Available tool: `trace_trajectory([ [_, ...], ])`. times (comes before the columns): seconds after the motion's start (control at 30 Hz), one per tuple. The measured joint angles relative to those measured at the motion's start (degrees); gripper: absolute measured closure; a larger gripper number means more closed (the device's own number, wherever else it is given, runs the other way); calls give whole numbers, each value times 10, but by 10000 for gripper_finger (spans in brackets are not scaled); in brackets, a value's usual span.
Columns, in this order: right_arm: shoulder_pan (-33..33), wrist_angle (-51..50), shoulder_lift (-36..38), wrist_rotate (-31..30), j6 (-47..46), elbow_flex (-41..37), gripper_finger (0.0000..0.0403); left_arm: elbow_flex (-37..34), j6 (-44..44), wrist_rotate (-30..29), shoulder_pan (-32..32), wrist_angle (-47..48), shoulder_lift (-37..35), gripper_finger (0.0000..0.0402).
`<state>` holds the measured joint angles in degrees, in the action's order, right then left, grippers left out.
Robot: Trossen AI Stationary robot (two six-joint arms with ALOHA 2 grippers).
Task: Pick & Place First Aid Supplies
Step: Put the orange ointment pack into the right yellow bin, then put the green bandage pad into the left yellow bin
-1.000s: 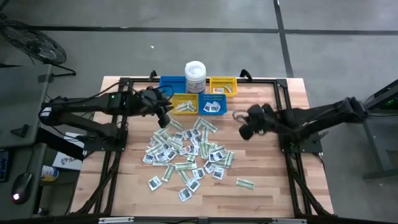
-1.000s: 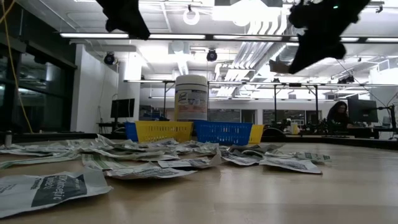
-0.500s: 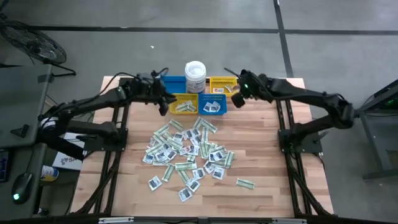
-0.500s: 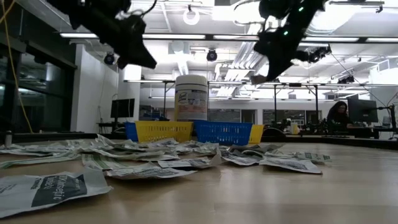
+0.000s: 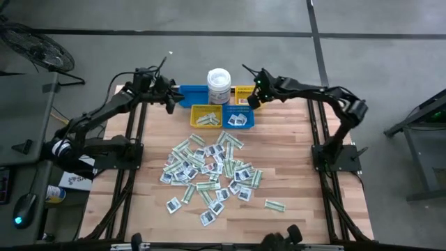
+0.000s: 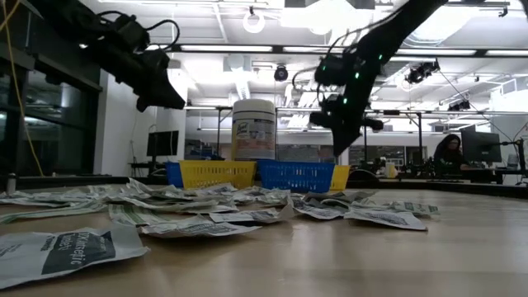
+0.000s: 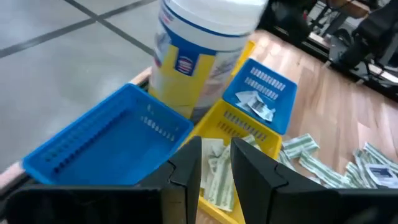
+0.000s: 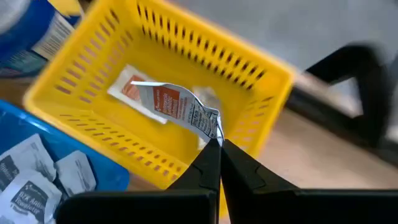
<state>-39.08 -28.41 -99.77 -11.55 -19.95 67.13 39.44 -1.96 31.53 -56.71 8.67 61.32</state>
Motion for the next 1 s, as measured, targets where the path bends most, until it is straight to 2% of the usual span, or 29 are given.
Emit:
trace_trajectory([
  [0.3,-2,17,-21,13,-54,0,391,0,-7,28,-18,0,0,314],
  [0.6,-16,26,-18,46,-61,0,308,0,-8,42,-18,1,0,314],
  [0.77,-24,25,7,51,-54,0,279,0,-8,58,-18,1,0,315],
  [1.0,-30,-18,81,95,-9,0,277,0,15,106,-18,5,-1,315],
])
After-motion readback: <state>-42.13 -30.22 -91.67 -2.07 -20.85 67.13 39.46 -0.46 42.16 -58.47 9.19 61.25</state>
